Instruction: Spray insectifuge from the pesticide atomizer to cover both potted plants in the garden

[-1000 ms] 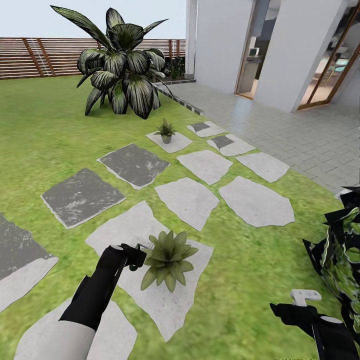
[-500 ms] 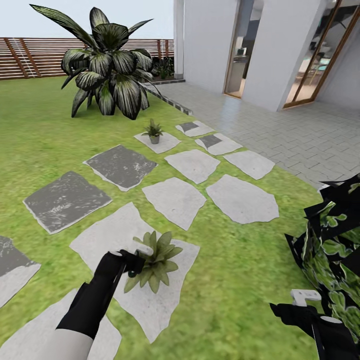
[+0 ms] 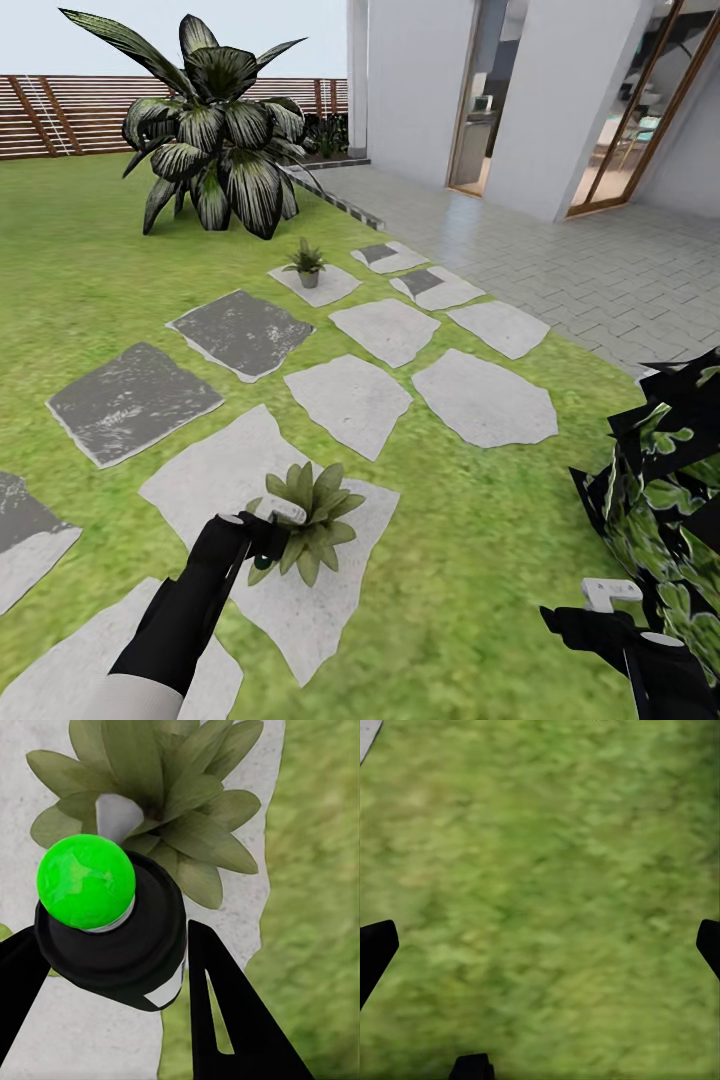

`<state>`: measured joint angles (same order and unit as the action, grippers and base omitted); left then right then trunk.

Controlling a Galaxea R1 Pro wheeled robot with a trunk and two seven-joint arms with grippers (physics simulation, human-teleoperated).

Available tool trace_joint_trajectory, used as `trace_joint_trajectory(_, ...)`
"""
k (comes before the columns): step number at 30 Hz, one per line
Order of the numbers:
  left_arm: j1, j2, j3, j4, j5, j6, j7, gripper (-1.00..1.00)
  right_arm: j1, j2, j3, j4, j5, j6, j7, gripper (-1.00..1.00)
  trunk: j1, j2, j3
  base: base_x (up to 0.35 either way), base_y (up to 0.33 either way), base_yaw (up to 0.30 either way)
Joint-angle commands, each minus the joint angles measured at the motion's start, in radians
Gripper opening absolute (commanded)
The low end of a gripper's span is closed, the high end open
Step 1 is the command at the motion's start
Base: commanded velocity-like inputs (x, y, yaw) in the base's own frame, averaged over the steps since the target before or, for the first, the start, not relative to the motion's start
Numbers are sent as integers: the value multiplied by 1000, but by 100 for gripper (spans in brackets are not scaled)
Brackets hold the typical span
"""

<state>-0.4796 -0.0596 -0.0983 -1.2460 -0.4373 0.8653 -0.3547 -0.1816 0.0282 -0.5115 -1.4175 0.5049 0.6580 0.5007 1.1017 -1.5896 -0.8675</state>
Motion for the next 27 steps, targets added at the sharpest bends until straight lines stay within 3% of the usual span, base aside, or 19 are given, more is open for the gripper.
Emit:
trace_joint_trajectory(1,-1,0,0,-1,-11,3,-9,-100,-1,1,-2,-1,10,1,10,100,0,0,-1,0,0,0)
trace_joint_trajectory(10,-1,0,2,-2,-11,9,-9,-100,-1,1,-2,-1,10,1,10,100,0,0,-1,0,0,0)
trace_joint_trajectory(17,-1,0,3,-9,-12,115,-9,-100,-1,1,-2,-2,10,2,10,100,0,0,-1,0,0,0)
trace_joint_trajectory(25,-1,3,5,-63,-12,135,-9,-100,-1,1,-2,-2,10,1,10,100,0,0,-1,0,0,0)
trace_joint_trajectory(27,-1,3,22,-64,-12,135,-9,-100,-1,1,-2,-2,10,2,10,100,0,0,-1,0,0,0)
